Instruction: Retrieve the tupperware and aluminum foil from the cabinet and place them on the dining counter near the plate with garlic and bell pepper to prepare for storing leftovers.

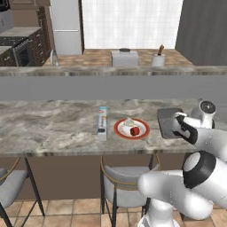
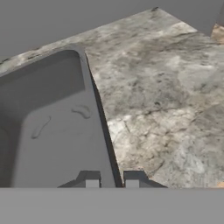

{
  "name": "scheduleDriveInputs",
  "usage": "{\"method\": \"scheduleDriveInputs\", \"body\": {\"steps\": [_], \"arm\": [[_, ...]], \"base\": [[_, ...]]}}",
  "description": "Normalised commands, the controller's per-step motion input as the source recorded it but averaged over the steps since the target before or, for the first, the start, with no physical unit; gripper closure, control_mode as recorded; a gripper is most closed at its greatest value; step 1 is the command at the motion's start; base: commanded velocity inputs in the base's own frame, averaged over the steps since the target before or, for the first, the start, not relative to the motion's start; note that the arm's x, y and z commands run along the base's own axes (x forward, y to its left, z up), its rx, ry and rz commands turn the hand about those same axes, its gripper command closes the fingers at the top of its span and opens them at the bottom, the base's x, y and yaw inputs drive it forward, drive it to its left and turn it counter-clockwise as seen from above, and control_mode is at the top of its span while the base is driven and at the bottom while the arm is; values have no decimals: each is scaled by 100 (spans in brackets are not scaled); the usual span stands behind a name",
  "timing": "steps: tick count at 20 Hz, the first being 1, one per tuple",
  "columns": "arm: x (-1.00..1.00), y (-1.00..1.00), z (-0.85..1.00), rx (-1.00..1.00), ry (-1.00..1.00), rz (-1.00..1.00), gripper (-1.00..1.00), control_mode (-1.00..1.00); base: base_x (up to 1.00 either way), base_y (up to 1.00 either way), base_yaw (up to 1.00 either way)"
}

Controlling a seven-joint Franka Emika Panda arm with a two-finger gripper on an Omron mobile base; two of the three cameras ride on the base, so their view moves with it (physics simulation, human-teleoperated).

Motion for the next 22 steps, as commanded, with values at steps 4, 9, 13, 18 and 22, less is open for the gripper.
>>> {"method": "scheduleDriveInputs", "body": {"steps": [4,9,13,18,22], "arm": [[50,-13,-40,0,4,0,100,-100],[60,-1,-32,0,0,0,100,-100],[71,0,-25,0,0,0,100,-100],[58,-36,-32,2,1,-5,100,-100],[47,-56,-26,3,1,-9,100,-100]], "base": [[0,0,0],[0,0,0],[0,0,0],[0,0,0],[0,0,0]]}}
